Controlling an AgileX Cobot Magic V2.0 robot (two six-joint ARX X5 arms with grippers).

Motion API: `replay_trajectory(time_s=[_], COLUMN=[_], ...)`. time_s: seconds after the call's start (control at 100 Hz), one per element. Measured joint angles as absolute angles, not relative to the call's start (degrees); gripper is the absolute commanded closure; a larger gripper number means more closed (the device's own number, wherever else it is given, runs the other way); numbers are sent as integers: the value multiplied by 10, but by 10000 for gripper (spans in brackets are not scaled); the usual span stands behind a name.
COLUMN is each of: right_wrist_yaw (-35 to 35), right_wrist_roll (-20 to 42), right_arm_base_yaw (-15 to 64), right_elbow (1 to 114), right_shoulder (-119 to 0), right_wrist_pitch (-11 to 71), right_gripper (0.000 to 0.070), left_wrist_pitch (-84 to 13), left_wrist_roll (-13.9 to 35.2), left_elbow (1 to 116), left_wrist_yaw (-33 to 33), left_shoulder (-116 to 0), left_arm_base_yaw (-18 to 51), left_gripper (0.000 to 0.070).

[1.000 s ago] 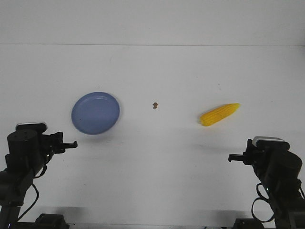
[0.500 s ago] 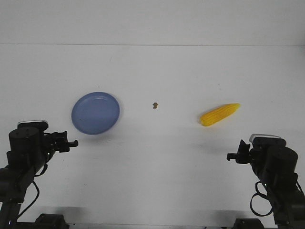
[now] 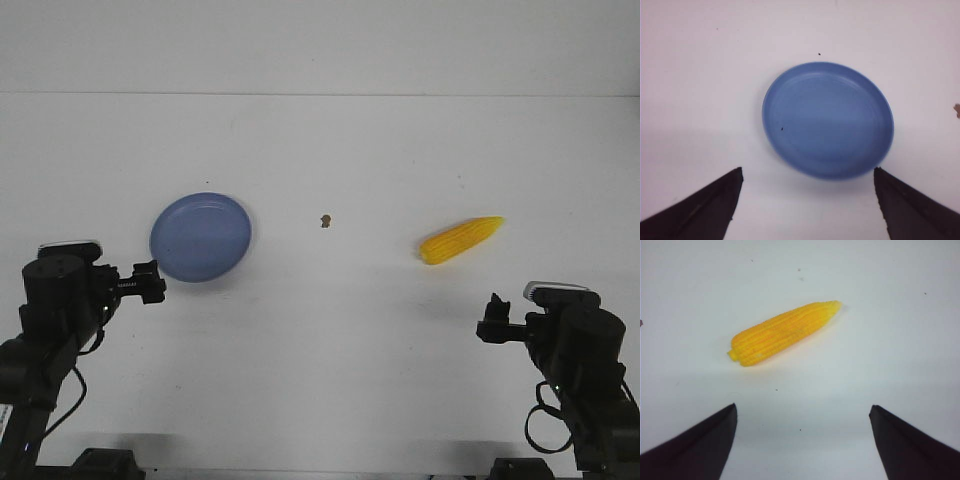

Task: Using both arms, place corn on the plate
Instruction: 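Reach the left gripper forward to the near rim of the blue plate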

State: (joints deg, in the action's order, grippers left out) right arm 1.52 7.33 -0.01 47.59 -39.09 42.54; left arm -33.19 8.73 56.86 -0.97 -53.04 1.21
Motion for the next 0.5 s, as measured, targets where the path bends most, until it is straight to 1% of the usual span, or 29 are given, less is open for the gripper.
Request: replay_trajectory(time_s=[0.24, 0.36, 0.5], right_wrist_yaw=[15, 15, 15], right_wrist_roll=[73, 73, 73], right_arm_base_yaw=[0, 0, 0], right_elbow=[476, 476, 476], right_shoulder=[-391, -391, -391], right_wrist_pitch=[425, 425, 425], right_gripper=[142, 142, 142], left_wrist_pitch=[-236, -219, -218], left_wrist_roll=[107, 112, 111], left_elbow=[572, 602, 663], left_wrist_yaw=[-10, -10, -10], left_shoulder=[-717, -814, -918], left_arm_base_yaw=[-30, -47, -58], left_gripper=[161, 161, 161])
